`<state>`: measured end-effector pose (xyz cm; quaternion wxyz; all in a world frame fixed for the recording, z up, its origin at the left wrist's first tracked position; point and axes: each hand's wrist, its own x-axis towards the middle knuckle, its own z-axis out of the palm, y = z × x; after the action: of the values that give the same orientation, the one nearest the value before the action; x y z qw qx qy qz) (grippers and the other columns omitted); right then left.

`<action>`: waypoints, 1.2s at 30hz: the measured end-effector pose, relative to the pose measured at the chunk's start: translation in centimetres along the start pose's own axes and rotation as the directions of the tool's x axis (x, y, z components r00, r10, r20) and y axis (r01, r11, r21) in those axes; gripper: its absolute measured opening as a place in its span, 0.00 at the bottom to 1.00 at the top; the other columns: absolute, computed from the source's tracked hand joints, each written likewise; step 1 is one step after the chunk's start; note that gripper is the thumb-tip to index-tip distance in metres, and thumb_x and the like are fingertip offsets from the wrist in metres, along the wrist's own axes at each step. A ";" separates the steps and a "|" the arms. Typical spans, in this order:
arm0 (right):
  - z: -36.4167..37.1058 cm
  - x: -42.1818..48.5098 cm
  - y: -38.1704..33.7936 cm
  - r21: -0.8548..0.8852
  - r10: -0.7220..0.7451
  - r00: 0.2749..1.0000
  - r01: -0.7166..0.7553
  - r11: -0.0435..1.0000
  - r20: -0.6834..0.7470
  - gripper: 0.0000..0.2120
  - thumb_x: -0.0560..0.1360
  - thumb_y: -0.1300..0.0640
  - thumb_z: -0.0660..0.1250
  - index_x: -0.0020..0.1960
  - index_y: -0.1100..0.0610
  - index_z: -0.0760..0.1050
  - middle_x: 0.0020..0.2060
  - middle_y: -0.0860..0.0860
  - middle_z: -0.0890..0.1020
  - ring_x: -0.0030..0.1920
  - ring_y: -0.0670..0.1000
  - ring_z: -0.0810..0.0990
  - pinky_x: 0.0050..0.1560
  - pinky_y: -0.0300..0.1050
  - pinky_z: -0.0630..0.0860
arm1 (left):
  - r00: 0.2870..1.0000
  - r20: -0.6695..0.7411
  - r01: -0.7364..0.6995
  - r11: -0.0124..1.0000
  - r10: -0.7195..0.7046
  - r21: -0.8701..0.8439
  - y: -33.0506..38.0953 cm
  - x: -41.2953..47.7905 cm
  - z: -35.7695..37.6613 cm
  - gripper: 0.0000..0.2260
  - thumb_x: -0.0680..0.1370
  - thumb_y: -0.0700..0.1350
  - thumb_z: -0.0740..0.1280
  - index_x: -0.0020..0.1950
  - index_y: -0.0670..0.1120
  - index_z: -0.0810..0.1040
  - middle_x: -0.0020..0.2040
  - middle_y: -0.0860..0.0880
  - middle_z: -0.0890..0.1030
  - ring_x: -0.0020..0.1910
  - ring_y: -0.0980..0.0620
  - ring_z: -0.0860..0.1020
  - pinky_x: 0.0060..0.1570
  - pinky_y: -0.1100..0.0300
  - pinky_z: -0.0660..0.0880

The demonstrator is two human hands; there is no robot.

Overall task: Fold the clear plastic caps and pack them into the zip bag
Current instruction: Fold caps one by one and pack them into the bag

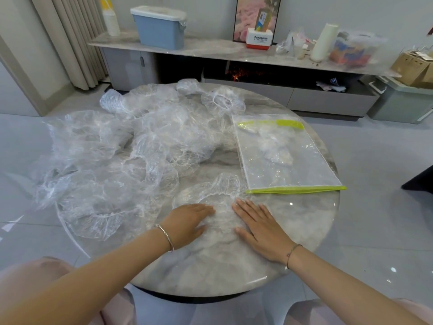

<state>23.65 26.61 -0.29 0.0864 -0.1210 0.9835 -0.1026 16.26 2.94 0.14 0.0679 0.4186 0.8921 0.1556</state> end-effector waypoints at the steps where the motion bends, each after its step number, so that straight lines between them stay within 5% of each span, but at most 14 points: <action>1: -0.3 0.0 -0.2 0.019 -0.001 1.000 0.002 1.000 -0.024 0.37 0.72 0.32 0.35 0.77 0.46 0.42 0.75 0.40 0.42 0.75 0.41 0.36 0.72 0.41 0.31 | 1.000 0.006 -0.019 0.998 0.019 0.054 -0.1 0.1 -0.3 0.19 0.79 0.50 0.58 0.70 0.49 0.70 0.67 0.52 0.73 0.66 0.51 0.72 0.64 0.59 0.66; 5: -0.8 0.0 -1.7 0.054 -0.080 0.968 0.095 0.994 -0.239 0.33 0.73 0.32 0.56 0.73 0.47 0.62 0.72 0.41 0.62 0.72 0.41 0.56 0.73 0.41 0.45 | 0.972 -0.123 -0.147 0.923 0.202 0.356 1.2 0.5 -1.5 0.05 0.68 0.50 0.74 0.42 0.54 0.83 0.32 0.56 0.80 0.31 0.57 0.79 0.30 0.65 0.74; 7: -0.4 -0.3 -2.3 0.040 -0.118 0.926 0.141 0.989 -0.358 0.25 0.71 0.38 0.63 0.64 0.48 0.74 0.62 0.44 0.74 0.62 0.44 0.68 0.66 0.40 0.57 | 0.938 -0.198 -0.207 0.919 0.284 0.336 2.7 0.6 -1.4 0.08 0.65 0.54 0.75 0.36 0.53 0.80 0.25 0.55 0.76 0.26 0.56 0.76 0.27 0.66 0.70; 10: -0.1 -1.1 -1.8 -0.016 -0.161 0.896 0.170 0.985 -0.414 0.13 0.70 0.49 0.62 0.50 0.49 0.80 0.47 0.46 0.77 0.46 0.46 0.71 0.49 0.39 0.62 | 0.941 -0.244 -0.194 0.965 0.234 0.179 5.4 0.4 -1.8 0.14 0.72 0.62 0.61 0.43 0.52 0.75 0.29 0.57 0.77 0.29 0.58 0.75 0.33 0.66 0.68; 13: -0.3 -2.2 -0.1 0.079 -0.078 0.881 0.129 0.989 -0.466 0.10 0.71 0.56 0.64 0.49 0.48 0.82 0.46 0.44 0.79 0.46 0.44 0.72 0.48 0.36 0.62 | 0.974 -0.215 -0.120 0.968 0.073 -0.218 6.4 1.1 -2.2 0.20 0.73 0.66 0.57 0.56 0.53 0.72 0.46 0.60 0.77 0.44 0.60 0.75 0.49 0.67 0.67; 16: -0.8 -3.8 0.5 0.457 0.141 0.896 0.076 0.886 -0.421 0.19 0.72 0.68 0.66 0.52 0.45 0.81 0.50 0.40 0.81 0.53 0.37 0.75 0.55 0.27 0.66 | 0.993 -0.105 -0.020 0.820 -0.049 -0.572 5.6 1.9 -1.7 0.20 0.75 0.44 0.53 0.66 0.56 0.66 0.62 0.57 0.73 0.60 0.59 0.70 0.64 0.63 0.65; 19: -0.8 -5.1 0.1 0.705 0.285 0.904 0.024 0.709 -0.318 0.24 0.71 0.75 0.64 0.50 0.47 0.81 0.50 0.40 0.83 0.54 0.38 0.78 0.55 0.29 0.71 | 0.996 -0.079 -0.063 0.889 0.030 -0.454 5.0 2.8 -0.8 0.37 0.65 0.31 0.49 0.70 0.58 0.61 0.70 0.54 0.68 0.69 0.55 0.65 0.71 0.57 0.59; 21: -0.8 -5.4 -0.1 0.791 0.343 0.906 -0.016 0.611 -0.247 0.21 0.71 0.76 0.65 0.47 0.50 0.82 0.46 0.43 0.84 0.51 0.38 0.80 0.51 0.29 0.73 | 0.993 0.008 -0.102 0.909 0.115 -0.404 5.7 3.2 -0.1 0.37 0.65 0.31 0.51 0.72 0.55 0.62 0.71 0.53 0.66 0.72 0.54 0.60 0.73 0.59 0.54; 25: -1.3 -5.2 -0.2 0.853 0.429 0.889 -0.095 0.512 -0.159 0.06 0.75 0.64 0.68 0.42 0.55 0.81 0.33 0.40 0.83 0.39 0.35 0.80 0.42 0.28 0.72 | 0.988 0.043 -0.138 0.973 0.149 -0.187 6.4 4.1 1.2 0.23 0.72 0.52 0.62 0.65 0.44 0.73 0.61 0.46 0.75 0.63 0.49 0.69 0.65 0.62 0.58; 27: -1.2 -5.1 0.2 0.886 0.503 0.852 -0.116 0.449 -0.143 0.11 0.76 0.61 0.67 0.35 0.56 0.77 0.26 0.41 0.78 0.30 0.38 0.75 0.36 0.31 0.69 | 0.992 -0.005 -0.124 0.984 0.124 -0.132 6.7 4.4 1.3 0.19 0.73 0.58 0.62 0.53 0.45 0.78 0.49 0.49 0.79 0.53 0.50 0.73 0.58 0.61 0.64; 32: -0.4 -4.8 1.7 0.697 0.553 0.787 -0.234 0.678 -0.274 0.16 0.73 0.54 0.71 0.30 0.57 0.71 0.29 0.45 0.71 0.31 0.43 0.69 0.36 0.35 0.66 | 1.000 -0.031 -0.003 0.999 0.001 -0.037 7.6 5.3 1.5 0.13 0.78 0.56 0.61 0.45 0.48 0.79 0.44 0.52 0.80 0.50 0.53 0.71 0.48 0.63 0.57; 36: -0.2 -4.8 1.8 0.599 0.582 0.731 -0.300 0.743 -0.356 0.19 0.65 0.57 0.76 0.45 0.54 0.66 0.45 0.47 0.69 0.46 0.48 0.71 0.49 0.39 0.69 | 0.997 -0.029 0.075 0.996 -0.077 -0.042 7.6 5.3 1.7 0.12 0.74 0.59 0.66 0.42 0.50 0.74 0.41 0.54 0.76 0.45 0.54 0.68 0.48 0.62 0.61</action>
<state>27.84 29.56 0.24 -0.1329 0.1852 0.9051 -0.3589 18.78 11.95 1.10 0.0685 0.3805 0.9050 0.1774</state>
